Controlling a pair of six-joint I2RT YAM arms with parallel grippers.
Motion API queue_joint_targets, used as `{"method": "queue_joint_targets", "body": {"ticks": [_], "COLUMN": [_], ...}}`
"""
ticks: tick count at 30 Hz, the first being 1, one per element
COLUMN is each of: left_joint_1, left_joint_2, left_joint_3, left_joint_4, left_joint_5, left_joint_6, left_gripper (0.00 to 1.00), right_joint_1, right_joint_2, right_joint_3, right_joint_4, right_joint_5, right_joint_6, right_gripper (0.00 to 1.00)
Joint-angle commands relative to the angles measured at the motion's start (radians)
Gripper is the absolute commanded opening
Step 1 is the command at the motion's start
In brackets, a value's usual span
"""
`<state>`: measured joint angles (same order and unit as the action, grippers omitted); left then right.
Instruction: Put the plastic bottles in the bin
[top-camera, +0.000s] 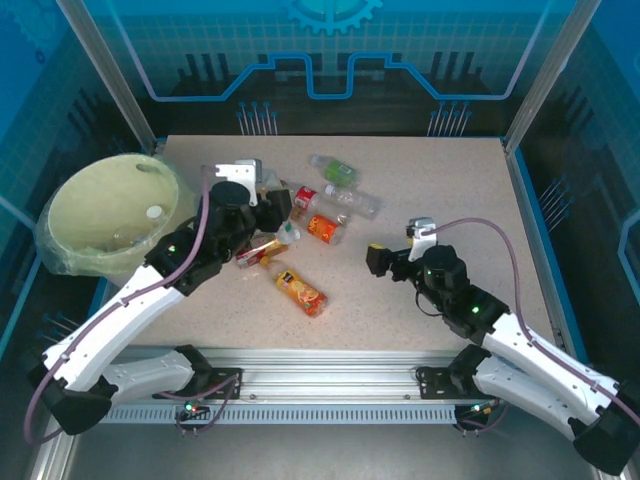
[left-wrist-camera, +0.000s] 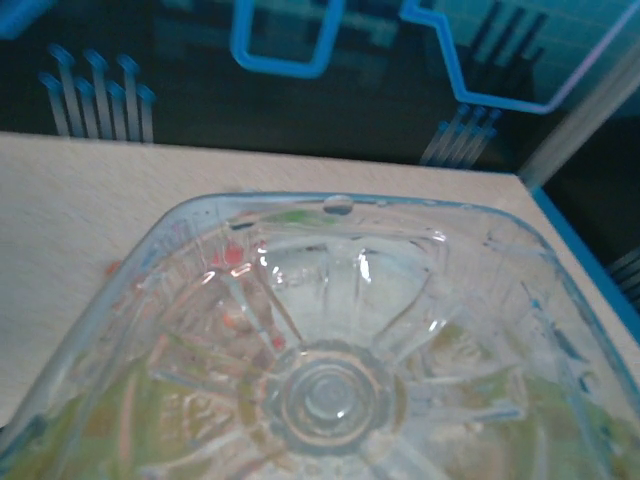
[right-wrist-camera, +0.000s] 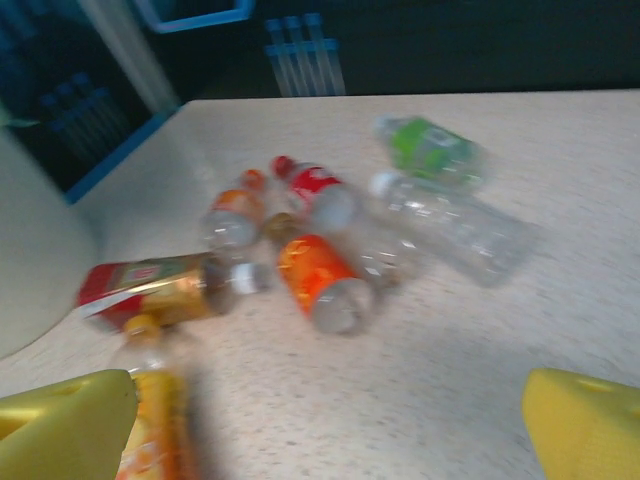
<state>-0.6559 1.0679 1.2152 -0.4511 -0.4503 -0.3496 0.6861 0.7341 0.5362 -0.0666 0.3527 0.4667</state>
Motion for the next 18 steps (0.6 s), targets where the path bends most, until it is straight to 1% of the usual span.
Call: {"method": "queue_joint_targets", "body": {"ticks": [1,5,8,10,13,16,18], "left_joint_1": [0.023,0.052,0.084,0.100,0.147,0.226,0.296], "left_joint_2": [-0.024,-0.021,-0.007,0.002,0.005,0.020,0.024], "left_joint_3": [0.088,0.153,0.209,0.235,0.240,0.265,0.268], "left_joint_4": [-0.087,-0.067,-0.029,0.037,0.140,0.162,0.172], "left_joint_5": [-0.193,-0.344,-0.414,-0.465,-0.479,-0.483,-0.476], "left_joint_6": [0.163,0.293,0.394,0.475,0.567,0.587,0.587], "left_gripper": [0.51,0.50,0.50,0.50,0.51,0.51,0.51], "right_joint_1": [-0.027,-0.044,-0.051,-0.057,-0.070,-0.071,-0.073], "right_joint_2": [-0.060,-0.105,-0.113,-0.106,-0.085,-0.066,-0.055], "right_joint_3": [-0.037,-0.054,-0.054,-0.050,-0.046,-0.044,-0.039], "right_joint_4": [-0.032,-0.038,-0.045,-0.055,-0.061,-0.050,-0.047], "right_joint_5": [0.066,0.067,0.063,0.060,0.046,0.033,0.009], "right_joint_6": [0.088,0.092,0.084,0.092,0.127,0.139,0.125], "right_gripper": [1.00,1.00,1.00,1.00,1.00,1.00,1.00]}}
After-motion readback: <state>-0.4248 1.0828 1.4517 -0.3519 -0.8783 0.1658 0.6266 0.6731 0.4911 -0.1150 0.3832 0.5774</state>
